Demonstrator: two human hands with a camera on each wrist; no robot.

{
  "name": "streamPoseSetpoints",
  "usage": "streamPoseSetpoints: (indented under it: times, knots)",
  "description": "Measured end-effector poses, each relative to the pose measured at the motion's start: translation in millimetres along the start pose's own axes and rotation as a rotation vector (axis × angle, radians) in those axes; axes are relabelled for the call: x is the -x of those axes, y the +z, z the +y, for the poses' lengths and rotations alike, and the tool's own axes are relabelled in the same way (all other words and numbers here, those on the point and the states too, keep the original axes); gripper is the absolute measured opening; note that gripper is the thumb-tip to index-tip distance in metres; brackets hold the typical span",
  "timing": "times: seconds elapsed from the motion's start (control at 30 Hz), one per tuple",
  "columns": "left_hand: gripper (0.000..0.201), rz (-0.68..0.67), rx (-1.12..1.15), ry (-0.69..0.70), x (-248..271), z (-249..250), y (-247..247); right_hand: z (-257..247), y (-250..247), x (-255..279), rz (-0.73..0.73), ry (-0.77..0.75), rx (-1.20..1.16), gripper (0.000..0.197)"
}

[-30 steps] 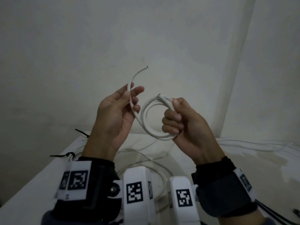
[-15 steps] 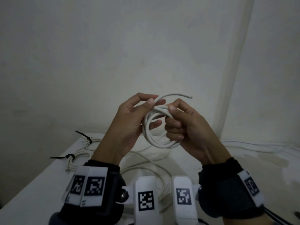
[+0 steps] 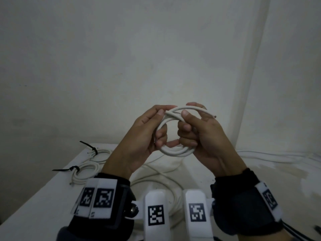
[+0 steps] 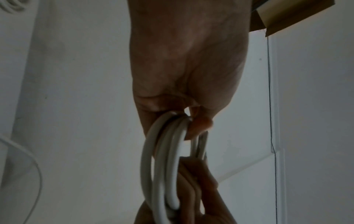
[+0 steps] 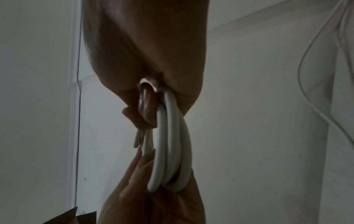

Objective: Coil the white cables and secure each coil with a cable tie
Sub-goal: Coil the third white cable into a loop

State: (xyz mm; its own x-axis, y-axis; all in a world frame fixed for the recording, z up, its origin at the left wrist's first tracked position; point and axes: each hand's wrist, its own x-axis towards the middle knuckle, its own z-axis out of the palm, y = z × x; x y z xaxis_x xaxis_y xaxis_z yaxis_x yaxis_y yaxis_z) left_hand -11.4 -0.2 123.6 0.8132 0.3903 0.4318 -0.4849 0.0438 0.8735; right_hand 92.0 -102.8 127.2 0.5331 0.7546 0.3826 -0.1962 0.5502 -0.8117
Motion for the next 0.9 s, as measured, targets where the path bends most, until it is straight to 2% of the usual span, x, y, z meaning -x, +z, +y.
streamPoseSetpoints:
  times: [0.23,0.37,0.5,0.73,0.9]
  knots:
    - [0.027,0.108,0.209,-0.080,-5,4,5,2,5,2,-0.113,0.045,-0.135,0.010]
    - [0.017,0.171,0.338,-0.174,-5,11,5,1,5,3,-0.133,0.059,-0.173,0.018]
    - [0.025,0.206,0.440,-0.222,-6,13,6,1,6,4,-0.139,0.060,-0.194,0.017]
    - [0.024,0.195,0.432,-0.232,-6,14,0,-3,4,8,-0.207,0.144,-0.380,0.034]
    - [0.026,0.163,0.354,-0.237,-4,15,-6,-1,8,5,-0.204,0.132,-0.249,0.016]
